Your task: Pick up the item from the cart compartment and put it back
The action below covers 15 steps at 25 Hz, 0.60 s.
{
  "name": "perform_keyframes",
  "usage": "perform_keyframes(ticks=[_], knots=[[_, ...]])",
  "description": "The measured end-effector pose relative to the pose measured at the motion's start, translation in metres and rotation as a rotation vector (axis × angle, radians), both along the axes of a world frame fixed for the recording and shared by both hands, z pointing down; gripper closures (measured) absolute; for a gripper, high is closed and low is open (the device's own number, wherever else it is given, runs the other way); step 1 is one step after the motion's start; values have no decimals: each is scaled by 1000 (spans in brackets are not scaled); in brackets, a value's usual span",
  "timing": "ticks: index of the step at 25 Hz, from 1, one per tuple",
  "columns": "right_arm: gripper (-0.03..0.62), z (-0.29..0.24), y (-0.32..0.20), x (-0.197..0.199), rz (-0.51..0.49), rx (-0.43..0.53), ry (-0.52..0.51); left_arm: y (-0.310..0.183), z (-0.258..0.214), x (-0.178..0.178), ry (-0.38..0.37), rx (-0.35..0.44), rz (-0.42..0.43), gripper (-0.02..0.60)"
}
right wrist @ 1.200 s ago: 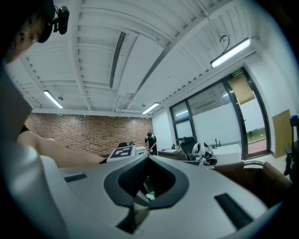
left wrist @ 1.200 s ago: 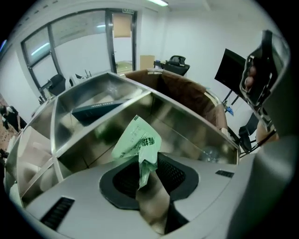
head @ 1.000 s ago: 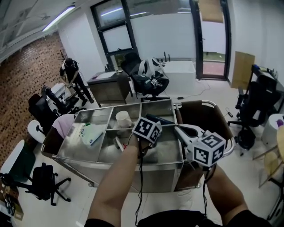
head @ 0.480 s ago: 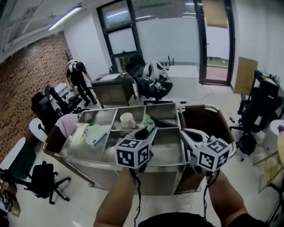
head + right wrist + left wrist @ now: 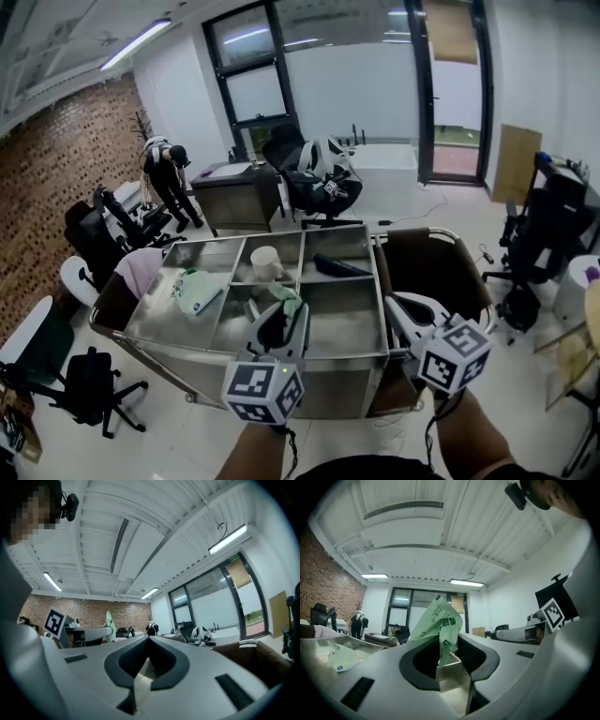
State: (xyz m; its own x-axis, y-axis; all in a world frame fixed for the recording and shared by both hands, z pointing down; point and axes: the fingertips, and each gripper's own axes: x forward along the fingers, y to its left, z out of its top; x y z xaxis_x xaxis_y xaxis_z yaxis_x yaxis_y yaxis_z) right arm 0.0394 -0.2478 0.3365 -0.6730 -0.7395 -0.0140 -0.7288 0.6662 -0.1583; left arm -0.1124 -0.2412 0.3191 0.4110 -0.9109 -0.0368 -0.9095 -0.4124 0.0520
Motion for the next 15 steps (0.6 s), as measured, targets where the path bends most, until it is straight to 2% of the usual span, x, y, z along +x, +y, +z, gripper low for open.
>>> perform_keyframes(ticks=[2, 5, 10, 15], knots=[[572, 4, 10, 3, 16, 6, 9, 16, 4, 0, 13, 27, -7, 476], [572, 16, 21, 1, 21, 18, 41, 35, 13, 1, -5, 26, -9, 476], [572, 28, 22, -5, 19, -11, 58, 41, 25, -2, -7, 26, -32, 474], [572, 28, 22, -5, 21, -8, 54, 42, 18, -5, 41, 36, -20, 474]])
